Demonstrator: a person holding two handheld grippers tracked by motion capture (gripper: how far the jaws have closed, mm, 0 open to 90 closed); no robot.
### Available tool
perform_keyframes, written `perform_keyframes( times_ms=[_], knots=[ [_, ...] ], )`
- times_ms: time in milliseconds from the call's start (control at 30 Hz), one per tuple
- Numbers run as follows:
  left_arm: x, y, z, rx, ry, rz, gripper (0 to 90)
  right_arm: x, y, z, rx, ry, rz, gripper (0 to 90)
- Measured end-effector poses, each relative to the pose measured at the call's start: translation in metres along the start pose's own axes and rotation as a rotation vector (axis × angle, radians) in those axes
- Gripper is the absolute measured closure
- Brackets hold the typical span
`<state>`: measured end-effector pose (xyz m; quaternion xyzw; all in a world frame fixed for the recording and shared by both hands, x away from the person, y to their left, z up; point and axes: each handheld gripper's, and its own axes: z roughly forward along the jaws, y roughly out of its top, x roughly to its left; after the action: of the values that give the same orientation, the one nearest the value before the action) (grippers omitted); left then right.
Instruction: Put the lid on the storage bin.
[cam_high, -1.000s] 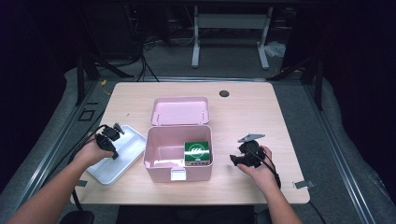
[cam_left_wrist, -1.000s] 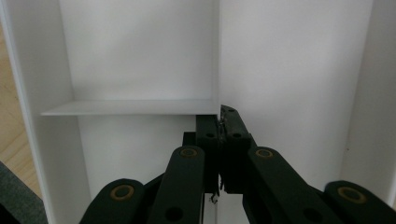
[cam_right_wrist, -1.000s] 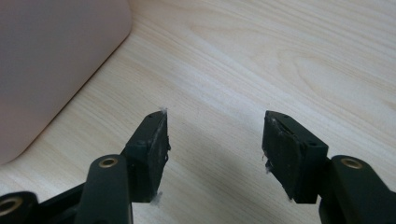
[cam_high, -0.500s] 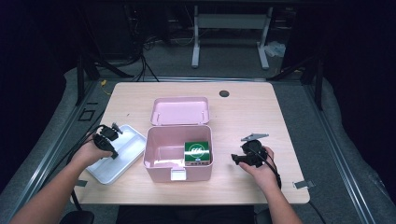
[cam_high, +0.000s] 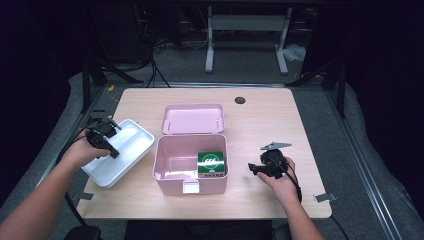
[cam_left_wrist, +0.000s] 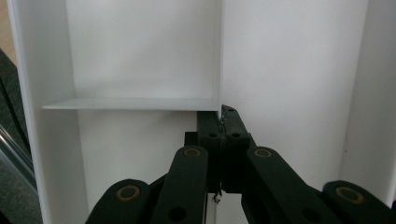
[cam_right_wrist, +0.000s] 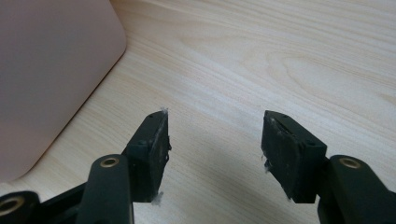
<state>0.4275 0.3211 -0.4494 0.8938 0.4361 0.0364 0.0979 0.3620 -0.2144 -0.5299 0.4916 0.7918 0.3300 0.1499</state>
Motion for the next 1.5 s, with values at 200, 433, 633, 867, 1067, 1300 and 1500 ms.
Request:
perform_keyframes(
  times_ms=[200, 433, 633, 867, 1067, 1300, 1500],
  knots=[
    [-0.001, 0.002, -0.026, -0.013, 0.02, 0.029, 89.2, 0.0, 0.0, 0.001, 0.005, -0.001, -0.007, 41.0],
    [-0.009, 0.009, -0.045, -0.006, 0.024, 0.132, 89.1, 0.0, 0.0, 0.002, 0.012, -0.001, -0.005, 41.0],
    [-0.026, 0.022, -0.059, -0.006, -0.002, 0.262, 89.1, 0.0, 0.0, 0.002, 0.015, 0.001, -0.012, 40.8],
    [-0.05, 0.042, -0.067, -0.007, -0.007, 0.362, 89.0, 0.0, 0.0, 0.002, 0.015, 0.0, -0.014, 40.6],
    [-0.08, 0.066, -0.064, 0.002, -0.018, 0.476, 89.0, -0.001, 0.0, 0.001, 0.006, -0.004, -0.019, 40.1],
    [-0.107, 0.085, -0.056, -0.01, -0.041, 0.567, 89.1, 0.0, 0.0, 0.002, 0.006, -0.006, -0.025, 39.6],
    [-0.124, 0.098, -0.054, 0.006, -0.048, 0.629, 89.1, 0.0, 0.0, 0.001, 0.001, -0.006, -0.031, 39.5]
  ],
)
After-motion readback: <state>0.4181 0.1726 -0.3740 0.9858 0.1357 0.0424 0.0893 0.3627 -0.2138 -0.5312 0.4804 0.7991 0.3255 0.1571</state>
